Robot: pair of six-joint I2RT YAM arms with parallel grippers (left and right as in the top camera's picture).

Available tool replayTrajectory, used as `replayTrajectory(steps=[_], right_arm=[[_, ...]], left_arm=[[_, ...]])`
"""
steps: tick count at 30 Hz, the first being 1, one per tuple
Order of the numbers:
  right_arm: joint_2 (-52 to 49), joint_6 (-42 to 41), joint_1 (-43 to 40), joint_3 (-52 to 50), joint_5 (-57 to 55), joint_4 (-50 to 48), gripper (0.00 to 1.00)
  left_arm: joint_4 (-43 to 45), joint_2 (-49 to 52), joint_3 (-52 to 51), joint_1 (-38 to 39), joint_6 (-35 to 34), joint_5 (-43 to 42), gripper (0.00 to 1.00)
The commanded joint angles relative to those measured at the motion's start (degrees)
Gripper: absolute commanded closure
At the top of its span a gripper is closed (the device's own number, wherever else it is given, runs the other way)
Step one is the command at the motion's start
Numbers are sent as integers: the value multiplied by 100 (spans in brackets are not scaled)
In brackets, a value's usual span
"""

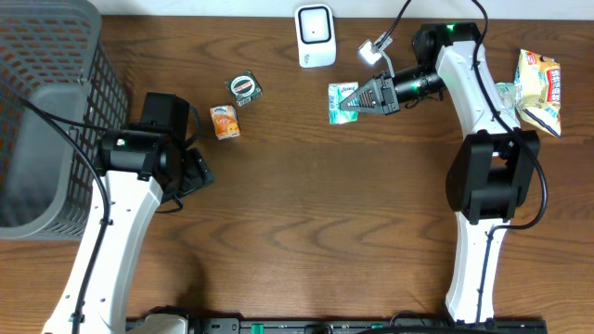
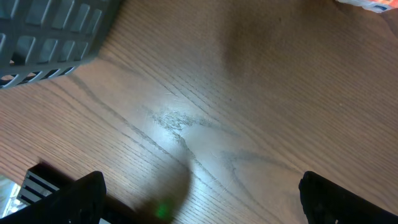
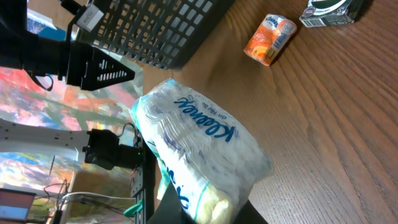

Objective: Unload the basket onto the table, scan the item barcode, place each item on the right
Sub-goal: 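Lift and rotate the Kleenex pack in the right gripper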

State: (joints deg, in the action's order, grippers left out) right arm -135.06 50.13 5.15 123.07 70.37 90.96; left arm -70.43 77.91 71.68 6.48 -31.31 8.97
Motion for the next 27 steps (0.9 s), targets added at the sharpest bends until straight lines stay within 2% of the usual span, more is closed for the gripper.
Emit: replayTrajectory(steps=[1,27], right_arm=[[103,7,15,90,190,-13,99],[103,4,20,90,24,-37,99]], left_arm=[[-17,7,-22,-20,-31,55,2],[-17,7,-22,-20,-31,55,2]])
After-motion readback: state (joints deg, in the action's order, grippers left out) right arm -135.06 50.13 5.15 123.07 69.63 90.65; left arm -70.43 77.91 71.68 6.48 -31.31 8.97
